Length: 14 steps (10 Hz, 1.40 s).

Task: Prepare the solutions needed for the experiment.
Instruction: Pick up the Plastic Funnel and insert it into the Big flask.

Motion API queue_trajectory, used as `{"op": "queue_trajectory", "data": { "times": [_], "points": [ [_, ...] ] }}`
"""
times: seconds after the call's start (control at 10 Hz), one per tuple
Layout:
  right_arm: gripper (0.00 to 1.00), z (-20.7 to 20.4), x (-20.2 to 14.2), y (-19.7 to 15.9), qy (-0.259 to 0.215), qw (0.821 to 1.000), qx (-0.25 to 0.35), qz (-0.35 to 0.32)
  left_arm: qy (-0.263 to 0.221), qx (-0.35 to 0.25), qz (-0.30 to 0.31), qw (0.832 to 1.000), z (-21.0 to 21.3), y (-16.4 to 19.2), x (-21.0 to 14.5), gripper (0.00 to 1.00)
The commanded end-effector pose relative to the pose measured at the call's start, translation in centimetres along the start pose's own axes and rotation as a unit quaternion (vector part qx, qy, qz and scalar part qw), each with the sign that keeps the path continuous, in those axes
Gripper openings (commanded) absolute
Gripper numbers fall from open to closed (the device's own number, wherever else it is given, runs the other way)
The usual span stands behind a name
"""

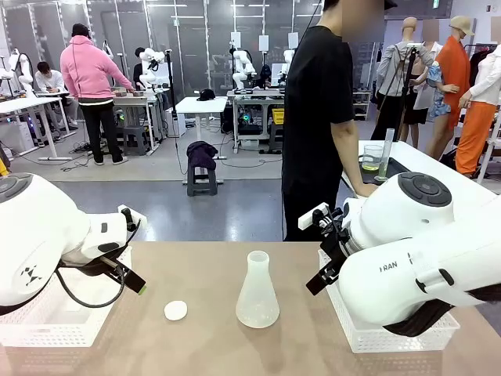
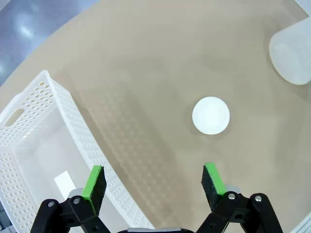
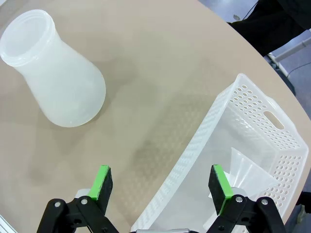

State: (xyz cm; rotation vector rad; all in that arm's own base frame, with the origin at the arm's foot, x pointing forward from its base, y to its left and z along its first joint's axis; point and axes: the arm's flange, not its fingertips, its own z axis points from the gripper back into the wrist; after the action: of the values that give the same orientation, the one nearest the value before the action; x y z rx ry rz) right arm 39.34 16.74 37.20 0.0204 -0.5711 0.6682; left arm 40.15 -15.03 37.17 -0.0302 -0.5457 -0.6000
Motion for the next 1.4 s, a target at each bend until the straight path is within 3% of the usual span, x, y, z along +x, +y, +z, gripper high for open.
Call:
{"op": "queue_trajectory", "data": {
  "times": [0.0,1.3],
  "points": [
    [1.00,0.00,0.00,-0.01,0.000,1.000,0.000,-0.001,0.000,0.000,0.000,1.000,0.00,0.02,0.00,1.00],
    [1.00,0.00,0.00,-0.01,0.000,1.000,0.000,-0.001,0.000,0.000,0.000,1.000,0.00,0.02,0.00,1.00]
  ]
}}
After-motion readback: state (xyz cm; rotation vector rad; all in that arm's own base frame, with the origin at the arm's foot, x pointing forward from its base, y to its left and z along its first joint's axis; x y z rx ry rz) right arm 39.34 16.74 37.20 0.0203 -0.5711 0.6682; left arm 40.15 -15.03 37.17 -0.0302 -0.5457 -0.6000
